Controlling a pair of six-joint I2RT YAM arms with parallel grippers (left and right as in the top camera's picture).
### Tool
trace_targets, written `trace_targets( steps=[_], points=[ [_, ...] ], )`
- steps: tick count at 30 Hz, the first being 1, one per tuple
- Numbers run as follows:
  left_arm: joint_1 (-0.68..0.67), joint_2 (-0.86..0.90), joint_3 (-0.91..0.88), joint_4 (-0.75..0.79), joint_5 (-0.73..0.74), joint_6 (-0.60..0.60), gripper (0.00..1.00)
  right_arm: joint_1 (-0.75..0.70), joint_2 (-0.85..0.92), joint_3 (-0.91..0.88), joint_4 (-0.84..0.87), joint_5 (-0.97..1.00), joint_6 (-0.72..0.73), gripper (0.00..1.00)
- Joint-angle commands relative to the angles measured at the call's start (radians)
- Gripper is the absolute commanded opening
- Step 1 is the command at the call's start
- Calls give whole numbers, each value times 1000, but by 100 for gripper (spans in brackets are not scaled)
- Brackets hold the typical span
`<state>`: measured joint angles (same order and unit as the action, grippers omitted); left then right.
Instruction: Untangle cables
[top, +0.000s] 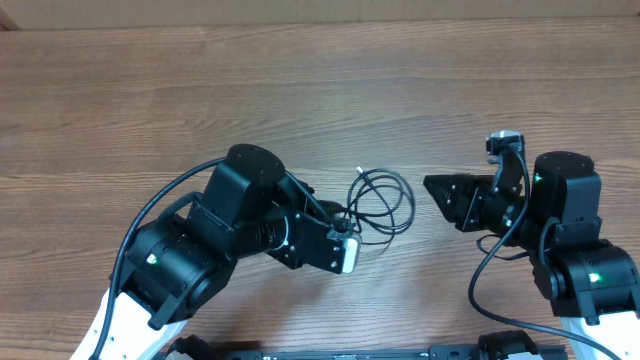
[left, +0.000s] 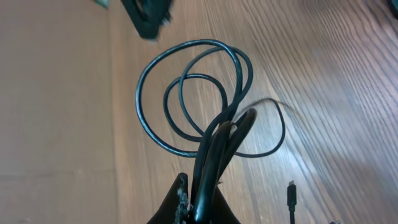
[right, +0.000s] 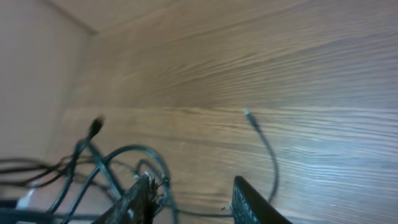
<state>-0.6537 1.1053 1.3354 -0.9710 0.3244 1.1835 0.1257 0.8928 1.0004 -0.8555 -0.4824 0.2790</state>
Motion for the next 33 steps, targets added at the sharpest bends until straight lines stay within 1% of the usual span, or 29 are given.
trace_targets(
  steps=[1, 4, 10, 13, 18, 19, 21, 23, 25, 29, 30, 33],
  points=[
    [5, -7, 23, 32, 101, 24, 4, -3, -9, 35, -3, -125, -27, 38],
    [5, -7, 23, 42, 177, 24, 4, -3, -9, 35, -44, -142, -27, 38],
    [5, -6, 23, 105, 381, 24, 4, -3, -9, 35, -182, -140, -27, 38],
    [5, -7, 23, 137, 418, 9, 4, -3, -9, 35, -229, -129, -63, 37],
    [5, -9, 23, 164, 421, -67, 4, -3, -9, 35, -278, 3, -66, 36],
    [5, -9, 23, 164, 405, -79, 4, -3, -9, 35, -285, 40, -55, 34],
    [5, -13, 23, 171, 351, -127, 4, -3, -9, 35, -298, 125, -3, 34],
    [5, -21, 23, 190, 262, -201, 4, -3, -9, 35, -312, 217, 58, 34],
    [5, -25, 23, 220, 172, -285, 4, -3, -9, 35, -315, 269, 100, 34],
    [5, -26, 23, 262, -9, -419, 4, -3, -9, 35, -293, 319, 174, 35],
    [5, -26, 23, 265, -46, -446, 4, -3, -9, 35, -281, 318, 188, 37],
    [5, -26, 23, 265, -123, -502, 4, -3, -9, 35, -248, 317, 229, 40]
  ],
)
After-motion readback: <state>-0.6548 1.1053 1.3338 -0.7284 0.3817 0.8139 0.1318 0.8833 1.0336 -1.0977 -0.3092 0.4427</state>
